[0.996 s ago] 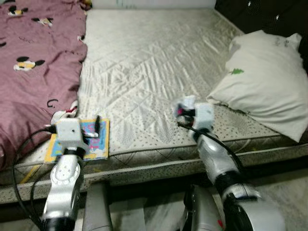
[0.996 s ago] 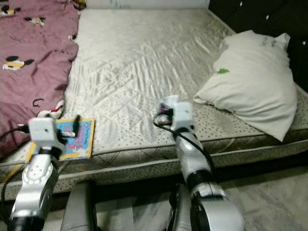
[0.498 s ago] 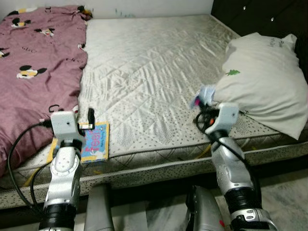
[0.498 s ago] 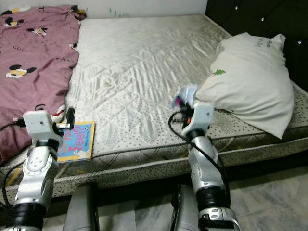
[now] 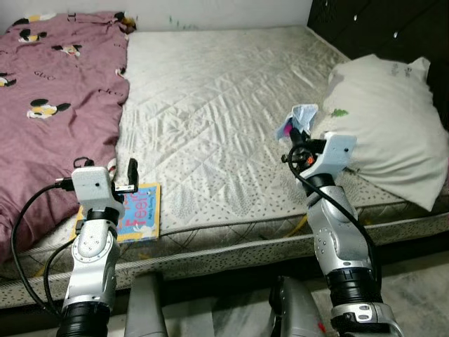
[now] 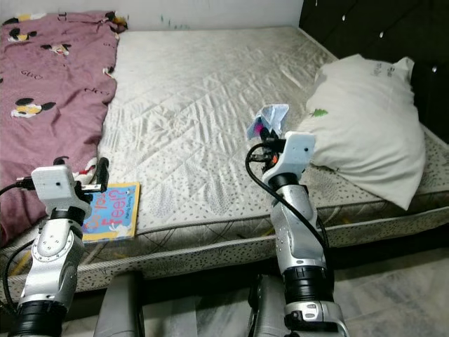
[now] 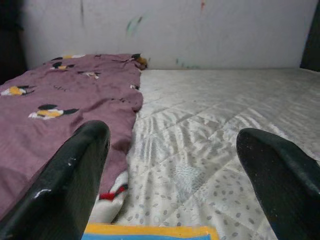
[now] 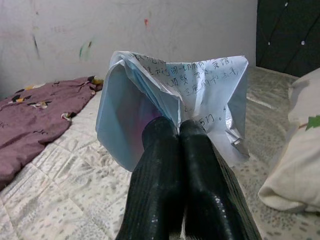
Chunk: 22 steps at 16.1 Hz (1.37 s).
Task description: Clean up the room
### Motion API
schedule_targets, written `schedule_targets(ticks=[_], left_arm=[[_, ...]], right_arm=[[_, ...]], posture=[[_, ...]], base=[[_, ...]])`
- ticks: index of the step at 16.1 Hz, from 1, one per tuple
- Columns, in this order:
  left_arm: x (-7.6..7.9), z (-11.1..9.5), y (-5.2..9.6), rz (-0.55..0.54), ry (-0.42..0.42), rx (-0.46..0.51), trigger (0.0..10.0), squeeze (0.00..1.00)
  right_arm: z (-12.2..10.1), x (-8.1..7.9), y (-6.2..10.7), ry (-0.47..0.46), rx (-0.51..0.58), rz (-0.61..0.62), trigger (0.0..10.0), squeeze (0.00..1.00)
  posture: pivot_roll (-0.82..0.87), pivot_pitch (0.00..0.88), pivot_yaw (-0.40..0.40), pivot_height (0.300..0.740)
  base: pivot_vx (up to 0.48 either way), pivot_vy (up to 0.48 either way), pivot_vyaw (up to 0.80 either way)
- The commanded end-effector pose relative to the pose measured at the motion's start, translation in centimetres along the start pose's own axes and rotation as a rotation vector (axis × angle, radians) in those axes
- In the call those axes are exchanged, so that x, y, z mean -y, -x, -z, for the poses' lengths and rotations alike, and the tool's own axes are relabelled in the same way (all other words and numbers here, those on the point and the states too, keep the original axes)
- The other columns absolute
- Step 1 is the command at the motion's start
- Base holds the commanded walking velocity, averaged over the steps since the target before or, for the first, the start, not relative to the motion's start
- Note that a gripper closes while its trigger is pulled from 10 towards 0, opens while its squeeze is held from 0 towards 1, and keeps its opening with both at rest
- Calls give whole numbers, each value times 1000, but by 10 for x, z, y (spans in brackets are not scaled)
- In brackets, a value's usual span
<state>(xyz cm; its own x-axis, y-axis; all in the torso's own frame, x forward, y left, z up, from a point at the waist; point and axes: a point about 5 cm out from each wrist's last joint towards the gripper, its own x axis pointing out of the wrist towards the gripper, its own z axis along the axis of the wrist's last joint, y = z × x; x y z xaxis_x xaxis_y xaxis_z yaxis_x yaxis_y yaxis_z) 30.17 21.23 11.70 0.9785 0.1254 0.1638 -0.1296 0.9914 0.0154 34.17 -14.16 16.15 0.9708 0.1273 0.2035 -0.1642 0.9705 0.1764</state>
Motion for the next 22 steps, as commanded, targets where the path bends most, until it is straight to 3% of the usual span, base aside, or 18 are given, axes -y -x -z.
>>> schedule_targets(ticks=[1,4,7,11,16,22], left_arm=[[1,-6,-1,19,-8,21,10000,0],[0,0,3,35,-22,-6,10000,0],[9,-5,-1,76,-31,8,10000,0],[5,-4,1,49,-69,4,10000,0],[7,5,10,23,-50,-39,10000,0],[9,4,8,30,-52,-38,10000,0]], right_arm=[[-5,3,0,5,10,12,10000,0],[-4,8,3,20,0,43,10000,0],[-5,4,5,17,6,38,10000,0],[2,5,13,25,-24,43,10000,0],[12,8,15,60,-90,59,10000,0],[16,13,21,123,-89,60,10000,0]], posture=[[-32,0,-23,604],[-46,0,-3,648],[-54,0,8,687],[-53,0,-1,736],[-56,6,-19,740],[-59,0,-16,740]], base=[[0,0,0],[0,0,0],[0,0,0],[0,0,0],[0,0,0],[0,0,0]])
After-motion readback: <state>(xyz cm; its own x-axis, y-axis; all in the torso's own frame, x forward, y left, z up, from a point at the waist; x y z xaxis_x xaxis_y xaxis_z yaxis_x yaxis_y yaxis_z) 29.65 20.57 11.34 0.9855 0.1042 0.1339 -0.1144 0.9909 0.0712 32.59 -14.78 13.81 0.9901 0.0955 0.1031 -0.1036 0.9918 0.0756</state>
